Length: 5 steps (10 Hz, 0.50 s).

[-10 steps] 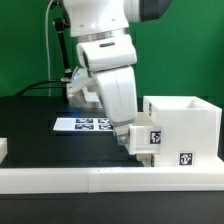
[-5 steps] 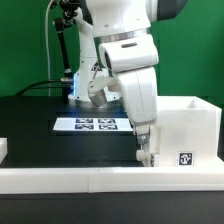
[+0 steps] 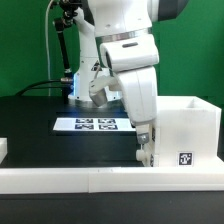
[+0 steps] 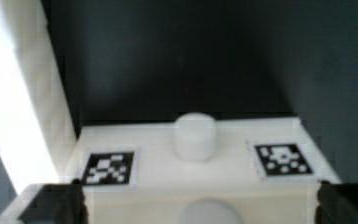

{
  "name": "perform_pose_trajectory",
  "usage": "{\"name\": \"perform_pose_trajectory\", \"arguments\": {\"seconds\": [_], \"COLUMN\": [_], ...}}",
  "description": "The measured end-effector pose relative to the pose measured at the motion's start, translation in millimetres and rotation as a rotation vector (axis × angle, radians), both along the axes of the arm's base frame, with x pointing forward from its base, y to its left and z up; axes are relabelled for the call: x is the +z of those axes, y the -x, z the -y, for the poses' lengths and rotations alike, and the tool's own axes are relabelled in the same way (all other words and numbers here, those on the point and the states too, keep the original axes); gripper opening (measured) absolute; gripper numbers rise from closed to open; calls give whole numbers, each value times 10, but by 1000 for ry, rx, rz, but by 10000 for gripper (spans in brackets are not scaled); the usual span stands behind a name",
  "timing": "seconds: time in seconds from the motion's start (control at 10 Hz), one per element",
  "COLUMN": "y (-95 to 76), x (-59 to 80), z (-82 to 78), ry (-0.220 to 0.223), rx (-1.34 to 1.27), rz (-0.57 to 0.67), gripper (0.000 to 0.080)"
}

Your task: Assemble drawer

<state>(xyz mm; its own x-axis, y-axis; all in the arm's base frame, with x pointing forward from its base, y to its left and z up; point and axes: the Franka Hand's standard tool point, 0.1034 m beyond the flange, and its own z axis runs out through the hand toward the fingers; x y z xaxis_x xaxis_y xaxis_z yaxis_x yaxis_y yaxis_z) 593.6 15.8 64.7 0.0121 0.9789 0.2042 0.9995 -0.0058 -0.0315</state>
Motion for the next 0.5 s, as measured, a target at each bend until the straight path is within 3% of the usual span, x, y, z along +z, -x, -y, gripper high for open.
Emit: {"name": "perform_pose_trajectory", "arguments": {"seconds": [0.2, 0.5], "y": [-55, -46], "x": [45, 25], "z": [274, 259], "ry": [16, 14], "rx": [-15, -19], "rz": [0, -4], "gripper": [649, 649]}}
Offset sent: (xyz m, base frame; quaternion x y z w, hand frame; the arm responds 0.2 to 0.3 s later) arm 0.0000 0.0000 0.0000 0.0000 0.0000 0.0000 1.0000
